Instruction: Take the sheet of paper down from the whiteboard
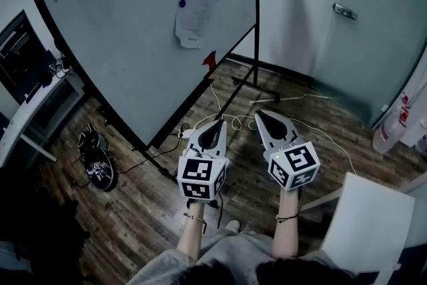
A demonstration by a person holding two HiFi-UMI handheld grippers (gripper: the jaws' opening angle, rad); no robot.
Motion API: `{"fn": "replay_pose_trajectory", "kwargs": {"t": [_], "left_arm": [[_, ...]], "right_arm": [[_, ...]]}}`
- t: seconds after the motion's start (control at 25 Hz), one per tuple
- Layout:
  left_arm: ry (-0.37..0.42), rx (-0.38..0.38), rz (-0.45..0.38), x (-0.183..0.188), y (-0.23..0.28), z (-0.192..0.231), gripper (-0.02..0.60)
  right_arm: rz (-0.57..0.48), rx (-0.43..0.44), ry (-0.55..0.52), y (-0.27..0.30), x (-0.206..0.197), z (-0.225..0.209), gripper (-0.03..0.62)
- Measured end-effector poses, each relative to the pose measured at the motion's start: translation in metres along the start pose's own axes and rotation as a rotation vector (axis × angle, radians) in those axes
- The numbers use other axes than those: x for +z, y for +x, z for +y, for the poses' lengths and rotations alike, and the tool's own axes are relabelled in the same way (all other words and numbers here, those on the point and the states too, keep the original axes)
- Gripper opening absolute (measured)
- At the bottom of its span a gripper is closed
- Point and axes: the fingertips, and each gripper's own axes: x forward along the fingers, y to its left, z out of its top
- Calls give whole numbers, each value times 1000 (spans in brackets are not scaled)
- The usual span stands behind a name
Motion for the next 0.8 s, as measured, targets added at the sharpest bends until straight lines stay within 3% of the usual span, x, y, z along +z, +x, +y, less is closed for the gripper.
{"fn": "replay_pose_trajectory", "kwargs": {"t": [0.36, 0.8], "left_arm": [[-7, 1, 4, -2, 0, -9, 5], [-50, 3, 26, -24, -9, -41, 5]], "right_arm": [[10, 6, 5, -8, -3, 0, -2], [32, -53, 81, -46, -29, -14, -2]]}}
